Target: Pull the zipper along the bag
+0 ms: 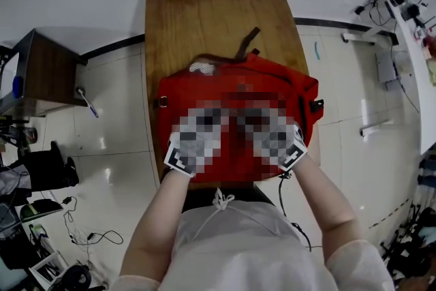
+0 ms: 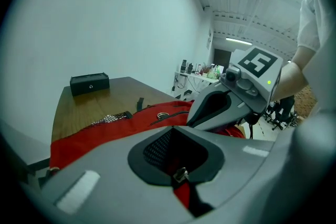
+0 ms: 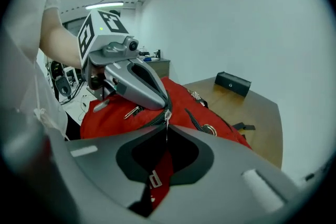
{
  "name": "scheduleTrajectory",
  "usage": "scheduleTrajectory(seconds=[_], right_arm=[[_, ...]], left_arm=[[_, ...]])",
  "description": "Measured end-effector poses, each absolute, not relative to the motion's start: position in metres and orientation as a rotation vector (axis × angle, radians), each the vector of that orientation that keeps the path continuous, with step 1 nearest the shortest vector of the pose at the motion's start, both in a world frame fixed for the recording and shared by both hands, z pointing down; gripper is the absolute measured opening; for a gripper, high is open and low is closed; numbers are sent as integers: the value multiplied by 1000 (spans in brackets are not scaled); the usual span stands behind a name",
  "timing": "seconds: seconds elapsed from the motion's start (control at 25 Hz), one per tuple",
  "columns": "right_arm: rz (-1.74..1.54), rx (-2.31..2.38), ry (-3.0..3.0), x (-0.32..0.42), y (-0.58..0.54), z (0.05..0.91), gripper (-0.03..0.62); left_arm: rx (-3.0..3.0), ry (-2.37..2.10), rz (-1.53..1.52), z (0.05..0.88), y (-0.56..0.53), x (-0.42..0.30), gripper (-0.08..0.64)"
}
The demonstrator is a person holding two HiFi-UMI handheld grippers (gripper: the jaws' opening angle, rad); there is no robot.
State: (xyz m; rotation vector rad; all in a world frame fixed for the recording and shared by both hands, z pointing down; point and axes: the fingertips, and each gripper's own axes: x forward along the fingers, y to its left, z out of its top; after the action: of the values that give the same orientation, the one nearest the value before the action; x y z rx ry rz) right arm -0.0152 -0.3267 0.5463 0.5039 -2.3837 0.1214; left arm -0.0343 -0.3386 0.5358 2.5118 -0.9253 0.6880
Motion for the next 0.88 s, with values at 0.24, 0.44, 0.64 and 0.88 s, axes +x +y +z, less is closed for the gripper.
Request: scheduleTrajectory(seconds=[0.24, 0.44, 0.64, 0.88], right_arm=[[169, 471, -2352, -6, -315, 543, 12], [185, 466, -2334, 1, -292, 546, 12], [207, 440, -2329, 5, -273, 550, 12], [255, 357, -2316, 4, -241, 561, 14]], left_arm=[[2503, -958, 706, 536, -342, -31, 6], [2509, -964, 701, 540, -341, -32, 6], [2514, -964, 704, 540, -340, -29, 6], [2522, -964, 684, 539, -340, -31, 6]])
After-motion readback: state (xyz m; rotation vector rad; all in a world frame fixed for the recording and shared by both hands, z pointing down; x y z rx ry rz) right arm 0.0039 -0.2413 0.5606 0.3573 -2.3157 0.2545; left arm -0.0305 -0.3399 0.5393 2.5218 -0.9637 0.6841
